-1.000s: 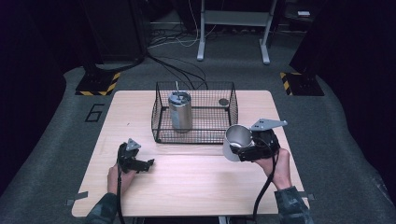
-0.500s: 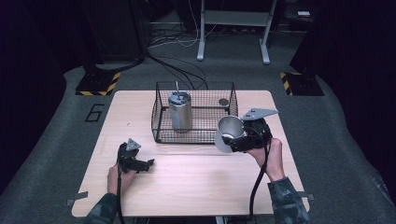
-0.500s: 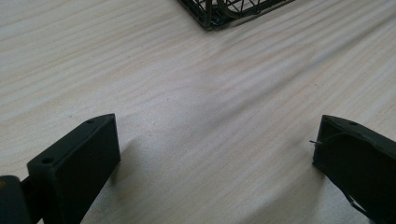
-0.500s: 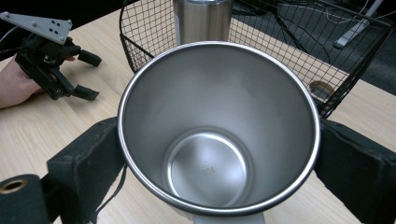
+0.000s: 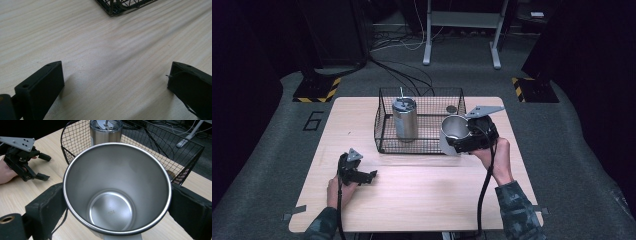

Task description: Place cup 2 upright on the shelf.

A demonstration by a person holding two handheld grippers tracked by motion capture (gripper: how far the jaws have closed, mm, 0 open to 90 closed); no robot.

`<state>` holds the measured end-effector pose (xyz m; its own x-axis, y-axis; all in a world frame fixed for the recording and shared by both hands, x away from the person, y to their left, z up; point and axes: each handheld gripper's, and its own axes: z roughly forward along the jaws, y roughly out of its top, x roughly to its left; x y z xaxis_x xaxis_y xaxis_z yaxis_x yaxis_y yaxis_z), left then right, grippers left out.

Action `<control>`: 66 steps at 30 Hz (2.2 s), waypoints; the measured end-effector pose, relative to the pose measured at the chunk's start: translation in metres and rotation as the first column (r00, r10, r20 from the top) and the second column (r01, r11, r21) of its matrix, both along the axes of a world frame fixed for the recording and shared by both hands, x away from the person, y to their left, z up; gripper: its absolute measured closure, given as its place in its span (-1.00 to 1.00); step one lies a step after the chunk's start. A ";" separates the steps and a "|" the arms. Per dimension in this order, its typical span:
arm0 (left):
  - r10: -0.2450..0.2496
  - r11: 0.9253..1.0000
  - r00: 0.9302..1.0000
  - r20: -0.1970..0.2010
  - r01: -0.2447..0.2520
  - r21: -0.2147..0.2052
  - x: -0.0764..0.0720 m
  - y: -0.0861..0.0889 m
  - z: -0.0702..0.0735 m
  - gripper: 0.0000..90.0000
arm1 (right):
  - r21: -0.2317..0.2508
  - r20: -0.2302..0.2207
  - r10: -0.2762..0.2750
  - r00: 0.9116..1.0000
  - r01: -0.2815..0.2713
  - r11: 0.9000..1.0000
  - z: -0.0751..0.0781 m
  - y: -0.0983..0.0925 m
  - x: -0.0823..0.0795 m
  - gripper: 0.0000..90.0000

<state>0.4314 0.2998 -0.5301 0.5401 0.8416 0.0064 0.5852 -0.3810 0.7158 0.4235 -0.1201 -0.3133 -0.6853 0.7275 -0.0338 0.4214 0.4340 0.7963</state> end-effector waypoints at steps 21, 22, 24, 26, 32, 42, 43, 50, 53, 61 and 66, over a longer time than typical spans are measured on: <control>0.002 1.000 1.000 0.001 -0.002 -0.002 0.000 0.000 0.000 -1.00 | -0.019 0.010 -0.003 1.000 0.004 1.000 0.012 0.023 0.028 -0.87; 0.002 1.000 1.000 0.002 -0.002 -0.002 0.000 0.000 0.000 -0.99 | -0.019 0.008 -0.002 1.000 0.002 1.000 0.013 0.025 0.030 -0.87; 0.002 1.000 1.000 -0.001 -0.002 -0.002 0.000 0.000 0.000 -1.00 | -0.024 0.013 -0.003 1.000 0.004 1.000 0.013 0.028 0.033 -0.87; 0.003 1.000 1.000 0.003 -0.003 -0.004 0.000 0.000 0.000 -1.00 | -0.031 0.010 -0.009 1.000 0.009 0.999 0.014 0.030 0.036 -0.87; 0.003 1.000 1.000 0.002 -0.003 -0.003 0.000 0.000 0.000 -0.99 | -0.029 0.010 -0.023 1.000 0.023 0.999 0.013 0.032 0.043 -0.87; 0.003 1.000 1.000 0.002 -0.003 -0.002 0.000 0.000 0.000 -1.00 | -0.042 -0.004 -0.045 0.999 0.045 0.998 0.014 0.036 0.055 -0.87; 0.003 1.000 1.000 0.001 -0.003 -0.003 0.000 0.000 0.000 -1.00 | -0.043 -0.004 -0.045 0.999 0.045 0.998 0.013 0.037 0.058 -0.87; 0.003 1.000 1.000 0.002 -0.003 -0.003 0.000 0.000 0.000 -1.00 | -0.075 -0.007 -0.049 0.999 0.048 0.996 0.011 0.044 0.071 -0.87; 0.003 1.000 1.000 0.002 -0.003 -0.004 0.000 -0.001 0.000 -1.00 | -0.064 -0.003 -0.060 0.998 0.060 0.996 0.010 0.046 0.076 -0.87; 0.003 1.000 1.000 0.004 -0.003 -0.001 0.000 0.000 0.000 -1.00 | -0.093 -0.004 -0.076 0.997 0.075 0.993 0.008 0.051 0.092 -0.87; 0.003 1.000 1.000 0.003 -0.003 -0.001 0.000 0.000 0.000 -1.00 | -0.110 -0.024 -0.091 0.996 0.088 0.990 0.004 0.056 0.101 -0.87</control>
